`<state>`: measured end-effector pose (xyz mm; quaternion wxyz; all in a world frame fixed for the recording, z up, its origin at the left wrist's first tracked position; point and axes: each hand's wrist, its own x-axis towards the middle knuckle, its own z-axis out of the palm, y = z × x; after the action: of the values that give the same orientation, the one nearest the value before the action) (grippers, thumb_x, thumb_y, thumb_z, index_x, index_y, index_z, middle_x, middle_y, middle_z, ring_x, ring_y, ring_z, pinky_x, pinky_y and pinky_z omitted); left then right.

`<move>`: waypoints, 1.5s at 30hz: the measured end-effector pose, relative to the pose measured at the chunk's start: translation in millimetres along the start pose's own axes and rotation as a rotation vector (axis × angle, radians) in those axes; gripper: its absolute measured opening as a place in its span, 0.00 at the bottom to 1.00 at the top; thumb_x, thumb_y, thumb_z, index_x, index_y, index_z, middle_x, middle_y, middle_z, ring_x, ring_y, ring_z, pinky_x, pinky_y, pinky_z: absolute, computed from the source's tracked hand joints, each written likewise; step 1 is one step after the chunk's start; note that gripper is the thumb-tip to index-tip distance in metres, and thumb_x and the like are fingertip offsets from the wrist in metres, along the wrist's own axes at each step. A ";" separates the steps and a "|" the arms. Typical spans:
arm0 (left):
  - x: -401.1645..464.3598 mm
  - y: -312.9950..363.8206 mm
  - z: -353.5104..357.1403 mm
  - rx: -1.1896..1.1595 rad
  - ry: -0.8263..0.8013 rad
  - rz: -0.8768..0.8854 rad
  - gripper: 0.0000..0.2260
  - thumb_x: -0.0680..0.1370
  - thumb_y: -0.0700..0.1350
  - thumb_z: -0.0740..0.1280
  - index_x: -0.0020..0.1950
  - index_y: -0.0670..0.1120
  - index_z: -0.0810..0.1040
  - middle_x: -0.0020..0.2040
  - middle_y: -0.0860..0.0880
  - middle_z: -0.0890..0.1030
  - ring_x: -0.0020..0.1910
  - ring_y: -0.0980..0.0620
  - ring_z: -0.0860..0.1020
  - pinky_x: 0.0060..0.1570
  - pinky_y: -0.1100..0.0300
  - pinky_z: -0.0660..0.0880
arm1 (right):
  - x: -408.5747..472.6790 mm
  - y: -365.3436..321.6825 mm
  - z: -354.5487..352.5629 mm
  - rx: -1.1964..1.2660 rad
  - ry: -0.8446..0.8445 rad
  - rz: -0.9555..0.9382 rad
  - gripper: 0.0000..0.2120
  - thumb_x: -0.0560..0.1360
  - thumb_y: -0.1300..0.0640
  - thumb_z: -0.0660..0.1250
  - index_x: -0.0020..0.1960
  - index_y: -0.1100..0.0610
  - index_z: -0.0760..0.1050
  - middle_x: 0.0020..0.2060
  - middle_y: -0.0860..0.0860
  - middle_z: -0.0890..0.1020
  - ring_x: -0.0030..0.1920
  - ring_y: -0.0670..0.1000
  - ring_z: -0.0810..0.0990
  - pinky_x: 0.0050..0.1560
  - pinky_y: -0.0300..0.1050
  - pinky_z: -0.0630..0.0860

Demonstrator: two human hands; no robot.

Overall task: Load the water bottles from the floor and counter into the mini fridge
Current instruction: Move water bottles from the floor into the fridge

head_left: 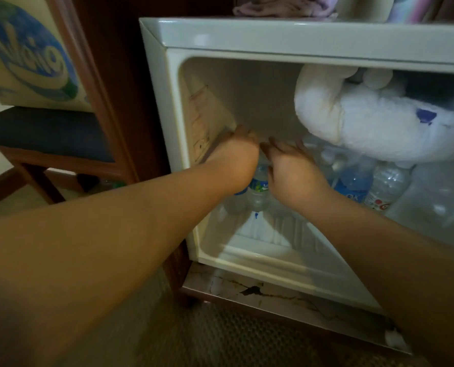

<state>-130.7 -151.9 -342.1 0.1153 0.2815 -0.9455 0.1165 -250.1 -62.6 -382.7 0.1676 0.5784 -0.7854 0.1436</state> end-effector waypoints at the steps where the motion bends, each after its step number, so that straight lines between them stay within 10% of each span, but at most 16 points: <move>1: -9.1 -0.7 -7.3 -0.059 0.025 -0.003 0.25 0.71 0.38 0.73 0.67 0.40 0.72 0.64 0.41 0.74 0.62 0.40 0.76 0.59 0.51 0.72 | -5.0 -4.3 -1.8 0.033 0.085 -0.027 0.25 0.72 0.64 0.67 0.69 0.58 0.77 0.67 0.59 0.78 0.64 0.62 0.78 0.75 0.60 0.63; 7: -121.2 -53.2 -74.7 -0.766 0.096 0.084 0.18 0.79 0.40 0.71 0.69 0.45 0.79 0.58 0.52 0.82 0.56 0.55 0.83 0.61 0.60 0.77 | -68.5 -71.0 -16.4 0.222 0.453 -0.320 0.05 0.72 0.61 0.69 0.45 0.55 0.83 0.44 0.52 0.83 0.43 0.59 0.78 0.46 0.56 0.67; 14: -328.5 -182.7 -124.5 -0.811 0.231 -0.548 0.09 0.78 0.52 0.72 0.57 0.54 0.82 0.46 0.51 0.86 0.43 0.54 0.86 0.46 0.54 0.84 | -113.8 -237.0 22.1 0.524 -0.171 -0.737 0.10 0.77 0.54 0.66 0.57 0.50 0.81 0.49 0.46 0.78 0.48 0.45 0.76 0.46 0.40 0.73; 20: -470.3 -229.4 -85.4 -0.401 -0.227 -1.113 0.16 0.79 0.63 0.66 0.64 0.60 0.76 0.55 0.59 0.81 0.52 0.60 0.79 0.51 0.60 0.76 | -138.5 -387.2 47.8 0.454 -0.840 -0.720 0.17 0.82 0.44 0.61 0.70 0.42 0.68 0.64 0.43 0.73 0.63 0.45 0.73 0.60 0.44 0.75; 26: -554.6 -223.2 -0.5 -0.370 -0.512 -1.315 0.25 0.77 0.61 0.68 0.74 0.63 0.69 0.68 0.47 0.75 0.67 0.43 0.74 0.67 0.49 0.73 | -166.9 -509.6 136.5 0.537 -1.224 -0.242 0.25 0.75 0.42 0.71 0.67 0.55 0.75 0.59 0.55 0.81 0.56 0.54 0.82 0.51 0.48 0.79; 31: -574.1 -224.3 36.9 -0.400 -0.353 -1.406 0.18 0.79 0.52 0.70 0.70 0.59 0.76 0.60 0.52 0.77 0.59 0.50 0.78 0.58 0.57 0.75 | -195.3 -562.2 193.4 0.613 -1.494 0.245 0.26 0.79 0.44 0.69 0.71 0.57 0.71 0.57 0.59 0.81 0.51 0.59 0.83 0.51 0.55 0.84; 45: -526.7 -213.3 32.4 -0.318 -0.222 -1.155 0.07 0.79 0.53 0.69 0.57 0.55 0.82 0.46 0.57 0.77 0.45 0.57 0.77 0.42 0.61 0.71 | -167.4 -461.4 147.0 0.840 -0.730 0.146 0.10 0.79 0.49 0.67 0.57 0.50 0.73 0.48 0.47 0.81 0.44 0.44 0.80 0.41 0.40 0.78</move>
<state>412.9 -68.6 -489.0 0.1010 0.7386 -0.6522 -0.1376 223.0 -113.9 -572.6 -0.3703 0.5516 -0.7059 0.2455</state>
